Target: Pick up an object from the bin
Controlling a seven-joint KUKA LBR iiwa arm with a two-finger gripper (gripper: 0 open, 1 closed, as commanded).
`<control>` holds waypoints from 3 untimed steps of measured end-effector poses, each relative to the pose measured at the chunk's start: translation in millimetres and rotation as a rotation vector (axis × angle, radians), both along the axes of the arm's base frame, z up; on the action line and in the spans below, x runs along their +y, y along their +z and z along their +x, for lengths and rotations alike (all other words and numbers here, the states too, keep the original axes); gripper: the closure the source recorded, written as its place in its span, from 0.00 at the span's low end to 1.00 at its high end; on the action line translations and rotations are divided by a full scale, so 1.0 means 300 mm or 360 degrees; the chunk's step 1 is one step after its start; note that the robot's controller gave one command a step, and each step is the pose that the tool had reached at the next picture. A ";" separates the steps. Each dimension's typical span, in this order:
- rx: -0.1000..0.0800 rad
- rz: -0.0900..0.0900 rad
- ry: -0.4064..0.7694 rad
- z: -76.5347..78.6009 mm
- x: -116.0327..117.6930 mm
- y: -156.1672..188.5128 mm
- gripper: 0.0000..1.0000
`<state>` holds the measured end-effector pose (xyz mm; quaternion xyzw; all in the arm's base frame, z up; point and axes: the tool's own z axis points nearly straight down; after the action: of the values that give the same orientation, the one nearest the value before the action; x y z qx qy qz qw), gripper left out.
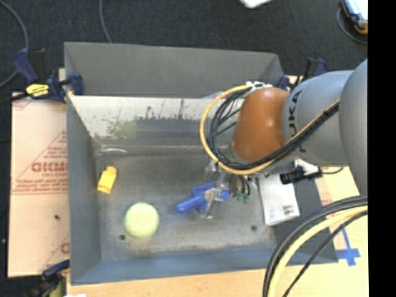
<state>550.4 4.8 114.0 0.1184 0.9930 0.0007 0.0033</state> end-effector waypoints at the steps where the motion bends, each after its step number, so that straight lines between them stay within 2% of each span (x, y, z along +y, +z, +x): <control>1: 0.0000 0.0000 0.0001 0.000 0.000 0.000 0.00; 2: -0.0001 -0.0001 0.0007 -0.028 0.012 -0.149 0.00; 3: 0.0001 0.0002 -0.0104 -0.051 0.001 -0.146 0.00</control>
Offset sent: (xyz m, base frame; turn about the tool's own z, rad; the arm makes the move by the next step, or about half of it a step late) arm -0.0086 0.0051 -0.0440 -0.0028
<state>535.1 5.2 70.3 0.1509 0.9885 0.0011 0.0030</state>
